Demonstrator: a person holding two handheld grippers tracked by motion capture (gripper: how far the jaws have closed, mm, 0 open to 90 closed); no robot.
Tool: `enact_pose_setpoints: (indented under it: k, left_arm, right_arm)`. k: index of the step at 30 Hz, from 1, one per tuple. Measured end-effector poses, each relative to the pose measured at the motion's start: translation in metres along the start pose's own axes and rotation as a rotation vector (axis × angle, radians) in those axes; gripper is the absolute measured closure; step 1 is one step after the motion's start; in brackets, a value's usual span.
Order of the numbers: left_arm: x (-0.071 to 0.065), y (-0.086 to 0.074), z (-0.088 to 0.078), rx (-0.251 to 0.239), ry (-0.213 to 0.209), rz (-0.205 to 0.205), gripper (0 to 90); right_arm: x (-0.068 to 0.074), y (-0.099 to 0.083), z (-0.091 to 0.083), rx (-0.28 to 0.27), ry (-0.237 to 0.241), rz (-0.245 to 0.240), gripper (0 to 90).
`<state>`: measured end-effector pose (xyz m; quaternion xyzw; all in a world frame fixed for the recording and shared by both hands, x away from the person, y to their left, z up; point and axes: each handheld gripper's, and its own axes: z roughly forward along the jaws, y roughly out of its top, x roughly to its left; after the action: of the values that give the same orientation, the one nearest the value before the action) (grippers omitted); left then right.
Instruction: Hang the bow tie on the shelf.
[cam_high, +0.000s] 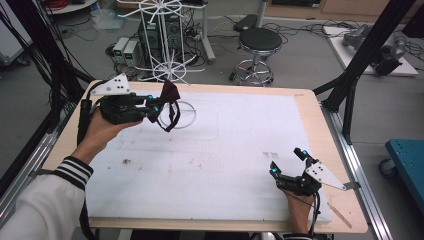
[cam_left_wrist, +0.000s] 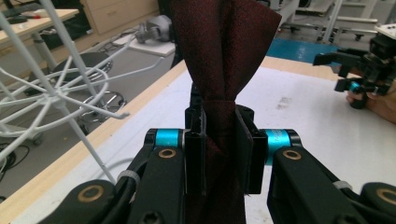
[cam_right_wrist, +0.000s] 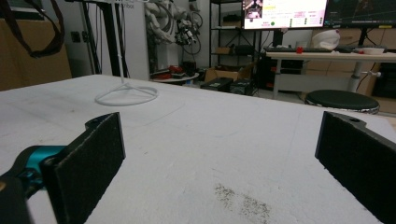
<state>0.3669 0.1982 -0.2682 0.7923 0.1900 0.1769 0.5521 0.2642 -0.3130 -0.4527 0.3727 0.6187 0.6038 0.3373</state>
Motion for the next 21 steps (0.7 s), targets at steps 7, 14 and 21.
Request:
enact_pose_setpoints:
  k: [7, 14, 21]
  left_arm:
    - [0.01, 0.002, 0.004, -0.019, 0.034, -0.026, 75.6]
    - [0.02, -0.001, 0.01, -0.036, 0.057, -0.056, 75.5]
    - [0.026, -0.004, 0.013, -0.052, 0.081, -0.073, 75.5]
  right_arm:
    - [0.0, 0.0, 0.0, -0.003, -0.001, -0.01, 0.7]
    - [0.0, 0.0, 0.0, 0.001, 0.0, -0.001, 0.7]
    - [0.0, 0.0, 0.0, 0.001, 0.0, 0.0, 0.7]
